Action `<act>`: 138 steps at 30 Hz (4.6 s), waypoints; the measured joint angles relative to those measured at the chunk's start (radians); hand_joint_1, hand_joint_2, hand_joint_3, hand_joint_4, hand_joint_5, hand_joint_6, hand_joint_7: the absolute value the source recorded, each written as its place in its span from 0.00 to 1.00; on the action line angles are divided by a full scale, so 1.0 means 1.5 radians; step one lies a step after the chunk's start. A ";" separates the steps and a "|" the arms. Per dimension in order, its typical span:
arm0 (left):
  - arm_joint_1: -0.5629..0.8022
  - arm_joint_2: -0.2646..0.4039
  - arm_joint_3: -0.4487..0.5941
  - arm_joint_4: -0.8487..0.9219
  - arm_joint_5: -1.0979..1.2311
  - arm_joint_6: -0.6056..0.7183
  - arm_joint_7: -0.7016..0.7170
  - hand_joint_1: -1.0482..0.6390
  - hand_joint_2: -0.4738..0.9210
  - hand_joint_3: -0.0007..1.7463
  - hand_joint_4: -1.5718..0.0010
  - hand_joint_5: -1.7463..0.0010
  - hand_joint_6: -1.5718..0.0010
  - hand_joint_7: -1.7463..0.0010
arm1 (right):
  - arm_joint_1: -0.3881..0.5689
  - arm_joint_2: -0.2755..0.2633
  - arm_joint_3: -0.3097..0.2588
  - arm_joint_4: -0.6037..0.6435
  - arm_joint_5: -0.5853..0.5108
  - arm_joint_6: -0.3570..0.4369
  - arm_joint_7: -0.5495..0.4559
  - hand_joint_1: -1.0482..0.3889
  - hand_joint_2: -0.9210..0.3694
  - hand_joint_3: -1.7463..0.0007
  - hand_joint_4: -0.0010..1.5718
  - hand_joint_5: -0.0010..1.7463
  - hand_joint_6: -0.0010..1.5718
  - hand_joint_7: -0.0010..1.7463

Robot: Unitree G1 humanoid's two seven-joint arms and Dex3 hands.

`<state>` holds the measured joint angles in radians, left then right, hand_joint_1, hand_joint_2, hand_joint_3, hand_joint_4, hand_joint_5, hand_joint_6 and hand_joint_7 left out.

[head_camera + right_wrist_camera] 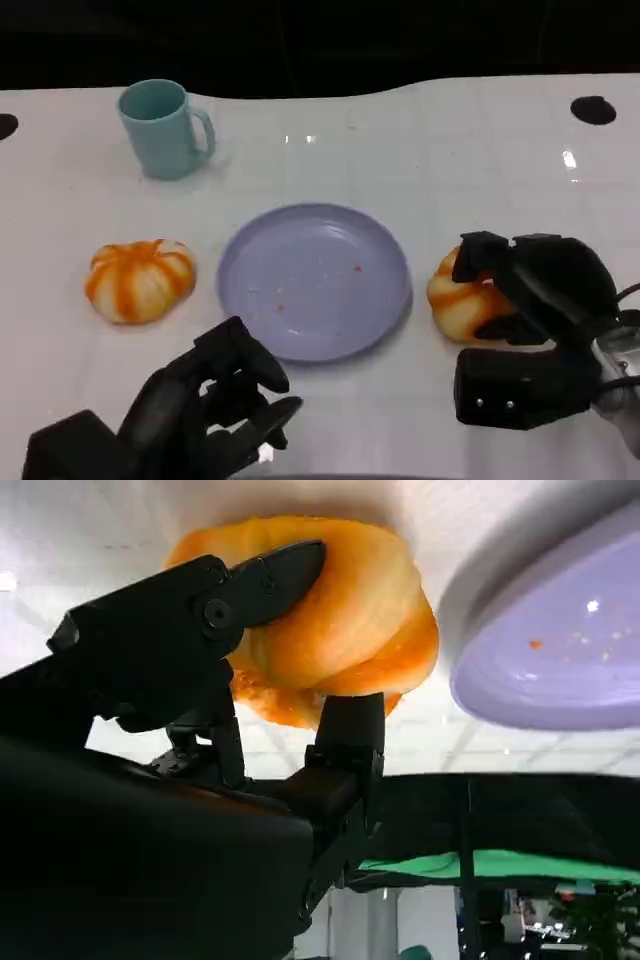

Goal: Grasp the bread from the table and place it into the plate.

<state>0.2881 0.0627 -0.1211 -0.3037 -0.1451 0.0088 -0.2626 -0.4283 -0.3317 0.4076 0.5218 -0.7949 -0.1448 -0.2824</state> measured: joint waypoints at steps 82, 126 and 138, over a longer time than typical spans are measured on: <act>0.028 0.004 -0.018 -0.026 -0.002 0.006 0.005 0.33 1.00 0.13 0.62 0.00 0.74 0.04 | 0.156 0.055 -0.137 -0.318 0.412 -0.141 0.368 0.44 0.00 0.86 0.16 0.59 0.36 0.13; 0.023 0.010 0.002 -0.013 -0.008 0.002 -0.001 0.34 1.00 0.13 0.62 0.00 0.75 0.03 | 0.382 0.055 -0.216 -0.357 0.465 -0.242 0.343 0.61 0.41 0.25 0.45 1.00 0.43 0.86; 0.019 0.011 0.005 -0.011 -0.008 0.002 -0.005 0.34 1.00 0.13 0.63 0.00 0.75 0.02 | 0.365 0.058 -0.217 -0.322 0.462 -0.278 0.336 0.60 0.43 0.24 0.48 1.00 0.46 0.85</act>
<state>0.3160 0.0798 -0.1131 -0.3196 -0.1565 0.0111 -0.2701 0.1185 -0.2440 0.0827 0.0384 -0.1017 -0.5616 0.2220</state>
